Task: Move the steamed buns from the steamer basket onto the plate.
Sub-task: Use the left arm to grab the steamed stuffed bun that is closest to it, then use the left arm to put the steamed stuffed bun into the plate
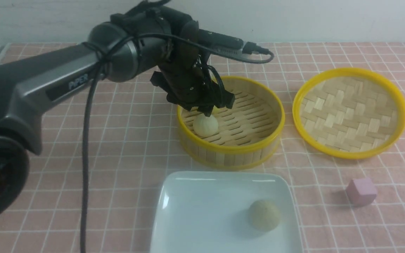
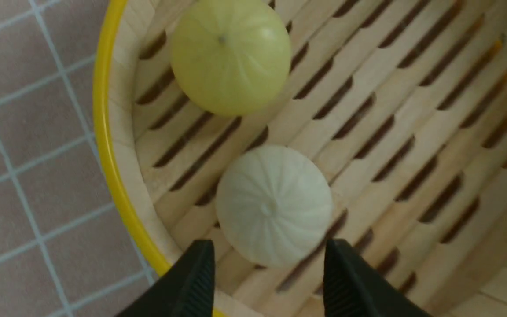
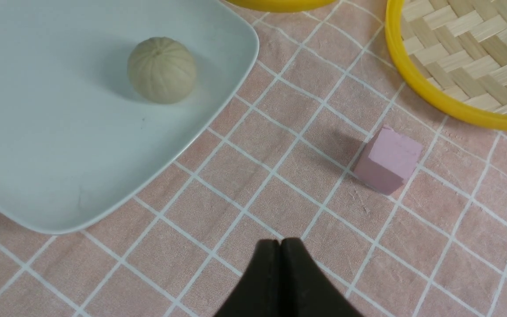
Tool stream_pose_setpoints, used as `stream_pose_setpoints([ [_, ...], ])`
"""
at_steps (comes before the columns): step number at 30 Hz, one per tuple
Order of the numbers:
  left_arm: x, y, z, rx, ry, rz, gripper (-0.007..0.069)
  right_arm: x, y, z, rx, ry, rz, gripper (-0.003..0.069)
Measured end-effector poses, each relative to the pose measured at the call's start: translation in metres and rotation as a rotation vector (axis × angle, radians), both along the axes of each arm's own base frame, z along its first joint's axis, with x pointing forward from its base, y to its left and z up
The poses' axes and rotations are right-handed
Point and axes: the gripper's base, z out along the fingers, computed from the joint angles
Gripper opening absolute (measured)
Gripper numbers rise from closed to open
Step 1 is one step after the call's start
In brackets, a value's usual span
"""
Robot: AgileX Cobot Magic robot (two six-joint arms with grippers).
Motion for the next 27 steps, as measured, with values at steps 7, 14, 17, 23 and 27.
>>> stream_pose_setpoints([
  [7,0.011,-0.008,-0.044,0.011,0.062,0.03,0.019,0.0,0.0,0.0,0.0,0.0,0.0,0.0005],
  [14,0.003,-0.008,0.002,-0.06,0.089,0.046,0.0028,0.0,0.0,0.0,0.0,0.0,0.0,0.0013],
  [17,-0.008,-0.005,0.035,-0.097,0.104,0.047,0.0028,0.0,0.0,0.0,0.0,0.0,0.0,0.0015],
  [23,-0.058,0.023,0.121,-0.102,0.11,-0.02,0.0028,0.0,0.0,0.0,0.0,0.0,0.0,0.0022],
  [27,-0.088,0.04,0.121,-0.087,0.166,-0.036,0.0028,0.0,0.0,0.0,0.0,-0.001,0.0,0.0026],
])
